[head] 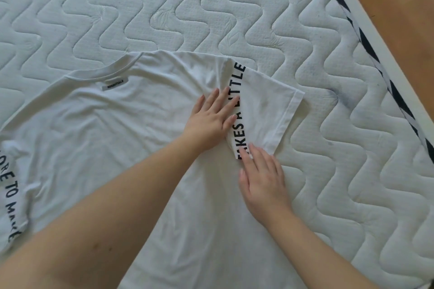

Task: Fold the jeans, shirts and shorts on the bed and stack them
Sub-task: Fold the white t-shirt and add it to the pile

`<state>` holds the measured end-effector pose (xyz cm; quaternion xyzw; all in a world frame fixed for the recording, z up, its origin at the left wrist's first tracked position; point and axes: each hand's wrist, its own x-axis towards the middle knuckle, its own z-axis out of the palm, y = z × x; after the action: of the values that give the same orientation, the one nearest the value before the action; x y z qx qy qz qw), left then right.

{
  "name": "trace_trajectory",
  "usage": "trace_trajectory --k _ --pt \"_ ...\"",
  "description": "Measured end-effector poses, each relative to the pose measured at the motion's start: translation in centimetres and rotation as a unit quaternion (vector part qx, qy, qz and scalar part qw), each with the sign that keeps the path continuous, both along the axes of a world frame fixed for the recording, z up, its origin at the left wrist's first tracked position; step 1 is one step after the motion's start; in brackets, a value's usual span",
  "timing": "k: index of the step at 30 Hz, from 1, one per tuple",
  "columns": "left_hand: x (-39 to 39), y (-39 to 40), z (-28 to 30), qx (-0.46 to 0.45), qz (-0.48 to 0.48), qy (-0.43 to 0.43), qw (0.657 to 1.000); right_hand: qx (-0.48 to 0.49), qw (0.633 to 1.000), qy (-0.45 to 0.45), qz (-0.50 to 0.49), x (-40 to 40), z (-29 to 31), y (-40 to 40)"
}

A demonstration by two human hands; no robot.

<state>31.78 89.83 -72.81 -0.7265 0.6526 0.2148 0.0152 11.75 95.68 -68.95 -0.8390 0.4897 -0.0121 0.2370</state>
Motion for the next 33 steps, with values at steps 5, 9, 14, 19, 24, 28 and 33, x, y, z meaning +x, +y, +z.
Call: trace_trajectory --k 5,9,14,19,24,28,33 --pt "2.5 -0.6 0.7 -0.094 0.010 0.038 0.995 -0.034 0.990 -0.111 -0.079 2.5 1.1 -5.3" --pt "4.6 -0.5 -0.1 -0.150 0.150 -0.003 0.977 -0.009 0.992 -0.113 -0.055 5.3 1.3 -10.1" --pt "6.6 -0.2 -2.0 -0.104 0.258 -0.044 0.960 0.013 0.991 -0.122 -0.047 9.2 0.6 -15.7" --pt "6.6 -0.4 -2.9 -0.119 0.244 -0.052 0.961 0.044 0.997 -0.053 -0.034 13.2 -0.9 -20.9" --pt "6.7 -0.3 -3.2 -0.116 0.232 -0.049 0.965 0.041 0.998 0.038 0.002 15.2 -1.4 -24.3" --pt "6.5 -0.2 -2.9 -0.130 0.239 -0.036 0.962 0.097 0.995 -0.012 -0.019 15.1 -0.7 -26.1" --pt "6.5 -0.4 -3.0 -0.100 0.269 -0.051 0.956 0.090 0.995 -0.031 -0.029 14.9 -1.0 -25.7"
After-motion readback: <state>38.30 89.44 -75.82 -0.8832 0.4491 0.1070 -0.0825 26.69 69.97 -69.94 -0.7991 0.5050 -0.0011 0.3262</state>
